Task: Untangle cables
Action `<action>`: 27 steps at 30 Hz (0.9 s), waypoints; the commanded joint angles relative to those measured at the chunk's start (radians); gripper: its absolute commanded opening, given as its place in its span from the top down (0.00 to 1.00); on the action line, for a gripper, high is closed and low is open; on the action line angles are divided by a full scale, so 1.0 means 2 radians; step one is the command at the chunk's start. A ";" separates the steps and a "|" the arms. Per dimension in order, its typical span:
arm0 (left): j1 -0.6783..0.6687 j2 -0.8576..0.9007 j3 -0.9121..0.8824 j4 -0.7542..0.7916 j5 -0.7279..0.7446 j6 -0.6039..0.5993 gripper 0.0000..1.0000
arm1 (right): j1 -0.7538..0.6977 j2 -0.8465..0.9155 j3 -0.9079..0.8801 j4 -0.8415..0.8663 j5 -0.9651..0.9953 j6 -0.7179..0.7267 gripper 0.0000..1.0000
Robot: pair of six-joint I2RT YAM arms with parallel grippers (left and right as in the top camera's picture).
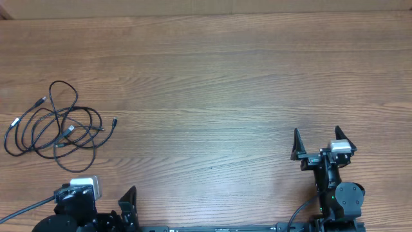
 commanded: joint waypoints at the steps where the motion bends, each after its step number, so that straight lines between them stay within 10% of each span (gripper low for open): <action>1: -0.001 -0.002 -0.002 0.000 -0.003 -0.006 0.00 | 0.000 -0.003 -0.005 0.000 -0.002 -0.005 0.00; 19: -0.001 -0.002 -0.002 0.003 -0.002 -0.006 0.00 | 0.000 -0.003 -0.005 0.000 -0.002 -0.005 0.00; 27: 0.005 -0.020 -0.120 0.164 -0.045 0.000 0.00 | 0.000 -0.003 -0.005 0.000 -0.002 -0.005 0.00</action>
